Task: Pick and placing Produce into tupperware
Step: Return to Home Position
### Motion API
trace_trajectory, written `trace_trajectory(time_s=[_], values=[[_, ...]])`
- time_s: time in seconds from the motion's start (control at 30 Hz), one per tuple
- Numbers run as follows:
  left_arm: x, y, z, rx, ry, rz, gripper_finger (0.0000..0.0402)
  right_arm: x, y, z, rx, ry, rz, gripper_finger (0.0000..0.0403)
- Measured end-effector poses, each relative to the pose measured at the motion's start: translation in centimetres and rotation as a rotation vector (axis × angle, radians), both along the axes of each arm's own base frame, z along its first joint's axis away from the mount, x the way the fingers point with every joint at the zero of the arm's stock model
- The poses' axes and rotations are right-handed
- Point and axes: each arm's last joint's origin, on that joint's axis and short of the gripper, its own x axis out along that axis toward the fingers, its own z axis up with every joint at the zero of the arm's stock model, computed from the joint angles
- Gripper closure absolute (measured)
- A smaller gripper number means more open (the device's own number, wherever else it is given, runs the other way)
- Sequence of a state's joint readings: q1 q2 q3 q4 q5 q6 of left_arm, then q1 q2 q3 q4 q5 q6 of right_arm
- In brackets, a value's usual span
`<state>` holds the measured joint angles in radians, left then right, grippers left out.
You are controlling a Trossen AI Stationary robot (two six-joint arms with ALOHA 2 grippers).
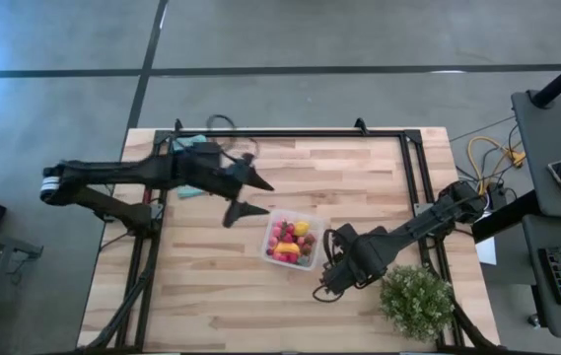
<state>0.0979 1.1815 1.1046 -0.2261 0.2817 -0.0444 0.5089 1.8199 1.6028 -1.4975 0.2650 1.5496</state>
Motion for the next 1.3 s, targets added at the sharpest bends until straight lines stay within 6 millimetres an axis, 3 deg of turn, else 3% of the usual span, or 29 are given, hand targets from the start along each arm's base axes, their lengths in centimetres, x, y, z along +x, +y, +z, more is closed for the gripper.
trace_trajectory(time_s=[0.2,0.3,0.4,0.6,0.73,0.97,1.13,1.3], values=[[-4.5,-0.5,2.3,-0.098,-0.071,0.011,0.0109,1.9,0.9,3.8,-0.131,-0.299,0.164,0.017],[-6.7,-0.8,2.4,-0.125,-0.044,0.007,0.0109,2.8,1.0,6.1,-0.233,-0.467,0.26,0.017],[-8.5,-1.0,1.2,-0.18,-0.004,0.02,0.0109,3.4,0.2,7.7,-0.253,-0.552,0.323,0.017],[-11.7,-1.3,-2.0,-0.285,-0.076,0.041,0.0109,3.8,-1.4,7.6,-0.146,-0.715,0.403,0.017],[-12.9,-1.4,-4.4,-0.364,-0.177,0.044,0.0109,3.4,-2.4,5.6,-0.06,-0.832,0.424,0.017],[-15.1,-1.3,-7.6,-0.422,-0.292,0.143,0.0109,-0.1,-5.3,2.3,0.071,-1.073,0.381,0.017],[-17.0,-1.2,-8.5,-0.417,-0.376,0.217,0.0109,-4.5,-7.3,2.8,0.025,-1.296,0.437,0.017],[-18.7,-1.3,-8.9,-0.391,-0.412,0.241,0.0109,-10.1,-9.4,3.8,-0.074,-1.388,0.526,0.017]])
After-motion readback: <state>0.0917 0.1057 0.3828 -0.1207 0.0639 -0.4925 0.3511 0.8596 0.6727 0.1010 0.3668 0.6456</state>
